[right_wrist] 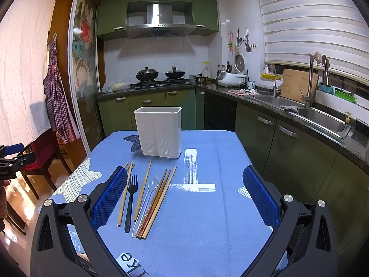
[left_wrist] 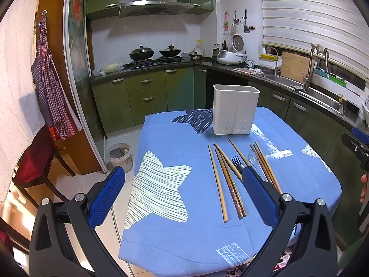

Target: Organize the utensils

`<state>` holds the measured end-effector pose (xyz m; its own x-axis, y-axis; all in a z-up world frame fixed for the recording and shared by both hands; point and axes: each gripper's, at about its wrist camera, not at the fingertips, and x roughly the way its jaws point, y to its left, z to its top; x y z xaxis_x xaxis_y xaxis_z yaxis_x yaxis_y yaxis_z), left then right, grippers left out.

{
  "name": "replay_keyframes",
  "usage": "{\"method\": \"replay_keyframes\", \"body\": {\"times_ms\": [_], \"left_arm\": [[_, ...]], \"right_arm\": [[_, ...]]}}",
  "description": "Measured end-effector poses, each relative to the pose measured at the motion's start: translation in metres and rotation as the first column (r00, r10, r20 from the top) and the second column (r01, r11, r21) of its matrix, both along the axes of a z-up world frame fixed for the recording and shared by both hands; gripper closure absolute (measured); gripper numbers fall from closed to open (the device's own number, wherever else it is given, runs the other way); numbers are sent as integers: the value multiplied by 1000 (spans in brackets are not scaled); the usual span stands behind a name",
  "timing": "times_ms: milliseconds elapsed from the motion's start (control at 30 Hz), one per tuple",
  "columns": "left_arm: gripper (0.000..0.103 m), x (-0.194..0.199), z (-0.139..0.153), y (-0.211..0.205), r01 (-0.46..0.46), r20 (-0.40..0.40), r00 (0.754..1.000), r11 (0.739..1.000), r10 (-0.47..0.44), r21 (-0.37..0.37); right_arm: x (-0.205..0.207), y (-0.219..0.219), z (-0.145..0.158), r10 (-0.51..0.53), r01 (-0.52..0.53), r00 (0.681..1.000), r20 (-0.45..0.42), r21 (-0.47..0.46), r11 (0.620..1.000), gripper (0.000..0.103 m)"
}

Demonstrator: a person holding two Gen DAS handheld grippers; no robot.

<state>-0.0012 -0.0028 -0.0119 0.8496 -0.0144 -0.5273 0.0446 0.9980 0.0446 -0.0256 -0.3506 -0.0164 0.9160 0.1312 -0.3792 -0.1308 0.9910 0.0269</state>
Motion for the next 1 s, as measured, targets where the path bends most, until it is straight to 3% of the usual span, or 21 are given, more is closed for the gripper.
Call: {"method": "replay_keyframes", "body": {"times_ms": [500,833,1000], "left_arm": [[6,0,-7,-2,7,-13,1000,1000,-7,-4],[6,6,-7,-6,12,-20,1000,1000,-12,-14],[6,6,-5,-3,12,-25,1000,1000,-13,-14]], "right_arm": [[-1,0,1,1,-1,1000,-4,2,1000,4],[9,-7,-25,-13,13,1000,-10,-10,1000,4],[11,2,-15,-16,16,1000,-14,-13,1000,4]]}}
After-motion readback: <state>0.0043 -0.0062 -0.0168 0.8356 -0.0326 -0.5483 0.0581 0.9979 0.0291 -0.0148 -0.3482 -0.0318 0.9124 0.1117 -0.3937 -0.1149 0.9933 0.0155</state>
